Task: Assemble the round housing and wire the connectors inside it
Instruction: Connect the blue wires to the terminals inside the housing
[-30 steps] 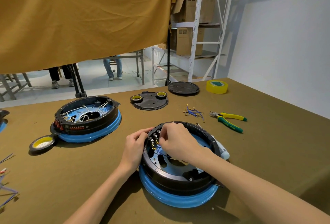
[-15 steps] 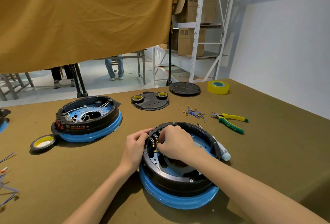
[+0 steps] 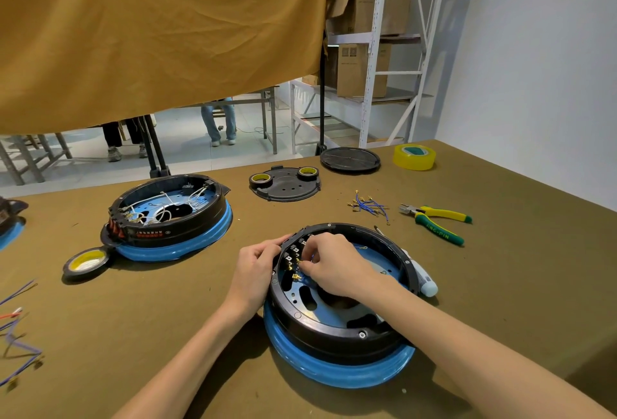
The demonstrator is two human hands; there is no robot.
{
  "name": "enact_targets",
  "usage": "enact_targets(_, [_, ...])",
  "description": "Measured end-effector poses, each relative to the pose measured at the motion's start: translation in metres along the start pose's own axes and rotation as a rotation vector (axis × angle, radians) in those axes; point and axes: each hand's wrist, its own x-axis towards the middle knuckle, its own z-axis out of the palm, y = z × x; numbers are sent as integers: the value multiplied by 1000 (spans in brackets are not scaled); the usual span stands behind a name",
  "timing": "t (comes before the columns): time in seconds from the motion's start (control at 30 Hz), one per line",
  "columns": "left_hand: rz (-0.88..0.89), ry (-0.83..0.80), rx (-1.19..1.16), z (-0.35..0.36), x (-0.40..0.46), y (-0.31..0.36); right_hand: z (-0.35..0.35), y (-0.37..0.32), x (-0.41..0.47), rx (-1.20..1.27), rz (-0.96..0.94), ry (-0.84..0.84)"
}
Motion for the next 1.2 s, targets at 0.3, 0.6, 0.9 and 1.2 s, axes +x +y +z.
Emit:
enact_targets(0.3, [-7, 22, -4, 2, 0, -2, 0, 1, -1, 38, 12, -11])
enact_targets(0.6, [-9, -15, 22, 1, -8, -6, 8, -11, 0, -40, 63, 49])
enact_targets(0.9, [67, 195, 136, 5, -15, -11, 10, -25, 4, -111, 101, 28])
enact_targets(1.2, [126, 293, 195, 18, -30, -6, 1, -25, 8, -12, 127, -20])
